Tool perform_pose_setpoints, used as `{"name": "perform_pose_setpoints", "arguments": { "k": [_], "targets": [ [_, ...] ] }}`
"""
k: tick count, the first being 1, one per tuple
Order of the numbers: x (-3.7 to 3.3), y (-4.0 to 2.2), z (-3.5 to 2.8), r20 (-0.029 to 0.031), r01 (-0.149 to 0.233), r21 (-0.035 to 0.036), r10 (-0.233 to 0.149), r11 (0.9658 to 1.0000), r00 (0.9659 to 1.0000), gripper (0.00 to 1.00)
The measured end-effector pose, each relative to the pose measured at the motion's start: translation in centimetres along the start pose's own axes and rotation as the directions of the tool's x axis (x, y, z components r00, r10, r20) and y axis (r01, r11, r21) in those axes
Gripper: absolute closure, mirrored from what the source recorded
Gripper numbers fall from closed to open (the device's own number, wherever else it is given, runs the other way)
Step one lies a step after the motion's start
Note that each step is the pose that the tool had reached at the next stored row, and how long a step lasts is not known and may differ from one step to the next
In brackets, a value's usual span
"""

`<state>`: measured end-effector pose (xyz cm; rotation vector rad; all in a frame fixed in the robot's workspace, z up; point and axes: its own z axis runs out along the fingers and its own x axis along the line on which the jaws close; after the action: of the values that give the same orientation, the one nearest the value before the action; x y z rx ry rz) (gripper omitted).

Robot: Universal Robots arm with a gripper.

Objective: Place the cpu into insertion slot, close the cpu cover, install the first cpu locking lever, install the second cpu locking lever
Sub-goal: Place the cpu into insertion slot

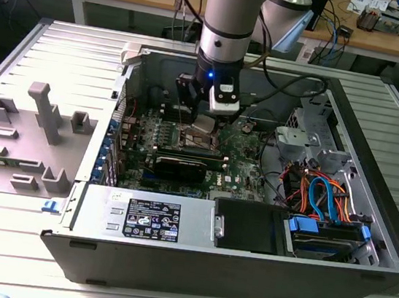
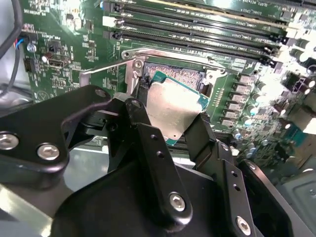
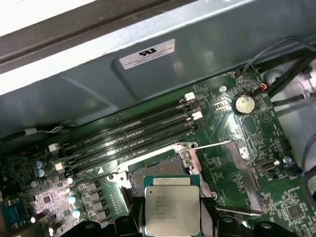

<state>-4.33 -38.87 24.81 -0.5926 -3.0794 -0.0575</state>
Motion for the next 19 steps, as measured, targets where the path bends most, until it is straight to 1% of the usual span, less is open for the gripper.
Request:
{"name": "perform_pose_setpoints", "arguments": {
  "k": [2,3,4,6,7,8,10,12,13,19],
  "targets": [
    [0.0,0.0,0.03,0.001,-0.028,-0.0004,0.028,0.9996,0.9996,0.45],
    [0.0,0.0,0.05,0.0017,-0.049,-0.0007,0.049,0.9988,0.9988,0.45],
    [0.0,0.0,0.08,0.0026,-0.077,-0.001,0.077,0.9971,0.9971,0.45],
    [0.0,0.0,0.12,0.0042,-0.123,-0.0017,0.123,0.9923,0.9923,0.45],
    [0.0,0.0,0.13,0.0048,-0.14,-0.002,0.14,0.9901,0.9901,0.45],
    [0.0,0.0,0.14,0.0053,-0.153,-0.0022,0.153,0.9883,0.9882,0.45],
    [0.0,-0.01,0.17,0.0062,-0.18,-0.0027,0.18,0.9836,0.9836,0.45],
    [0.0,-0.01,0.18,0.0071,-0.21,-0.0032,0.21,0.9778,0.9778,0.45],
    [0.0,-0.01,0.19,0.0072,-0.215,-0.0033,0.215,0.9766,0.9766,0.45],
    [0.0,-0.01,0.19,0.0073,-0.217,-0.0034,0.217,0.9762,0.9762,0.45]
  ]
}}
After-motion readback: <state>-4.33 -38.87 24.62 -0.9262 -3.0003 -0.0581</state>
